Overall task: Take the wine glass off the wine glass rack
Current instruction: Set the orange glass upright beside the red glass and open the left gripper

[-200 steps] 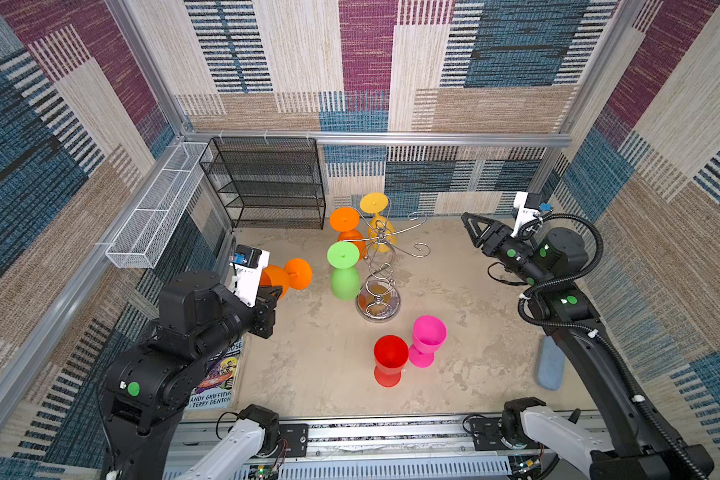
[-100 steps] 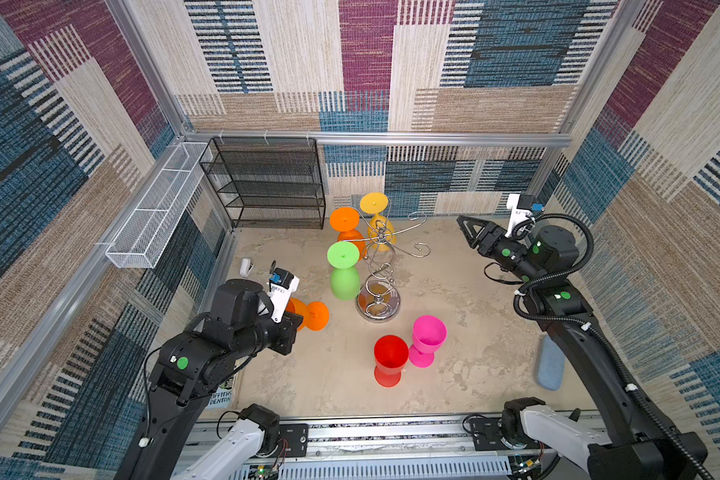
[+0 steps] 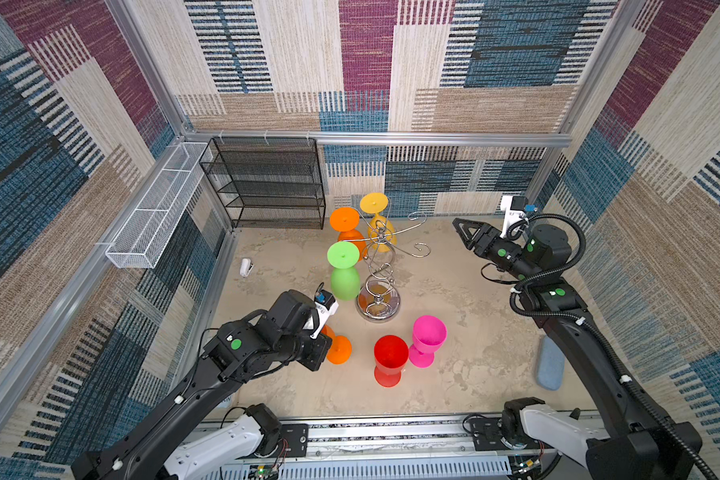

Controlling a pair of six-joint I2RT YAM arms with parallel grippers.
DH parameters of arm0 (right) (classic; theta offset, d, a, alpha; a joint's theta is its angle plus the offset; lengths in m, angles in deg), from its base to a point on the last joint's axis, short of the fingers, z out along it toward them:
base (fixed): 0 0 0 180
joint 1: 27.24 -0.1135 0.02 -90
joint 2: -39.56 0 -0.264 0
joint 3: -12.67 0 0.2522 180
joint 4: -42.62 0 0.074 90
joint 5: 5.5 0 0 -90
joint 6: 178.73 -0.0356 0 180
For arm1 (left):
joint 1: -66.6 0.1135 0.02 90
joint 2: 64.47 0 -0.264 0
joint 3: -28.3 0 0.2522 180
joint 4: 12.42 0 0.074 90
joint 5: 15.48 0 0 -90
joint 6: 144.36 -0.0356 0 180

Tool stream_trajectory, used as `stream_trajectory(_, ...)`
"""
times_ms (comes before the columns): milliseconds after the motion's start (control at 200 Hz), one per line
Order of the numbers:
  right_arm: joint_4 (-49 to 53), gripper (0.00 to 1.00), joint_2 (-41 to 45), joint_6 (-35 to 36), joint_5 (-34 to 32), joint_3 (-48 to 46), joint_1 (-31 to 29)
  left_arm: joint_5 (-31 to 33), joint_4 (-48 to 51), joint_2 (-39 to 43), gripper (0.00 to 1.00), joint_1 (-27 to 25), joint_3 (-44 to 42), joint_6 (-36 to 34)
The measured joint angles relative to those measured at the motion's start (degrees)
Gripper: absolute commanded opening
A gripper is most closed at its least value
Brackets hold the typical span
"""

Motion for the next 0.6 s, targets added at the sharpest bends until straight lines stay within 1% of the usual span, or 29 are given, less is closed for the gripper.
stream_trajectory(330, -0.02, 0.6, -0.26, 0.04, 0.37, -0.92, 0.04, 6.64, -1.99, -8.04, 0.0, -9.05, 1.29, 2.01)
stream_trajectory(601, 0.02, 0.6, -0.24, 0.09, 0.39, -1.81, 0.15, 10.88, -2.14, -14.84, 0.0, -14.62, 2.36, 3.32)
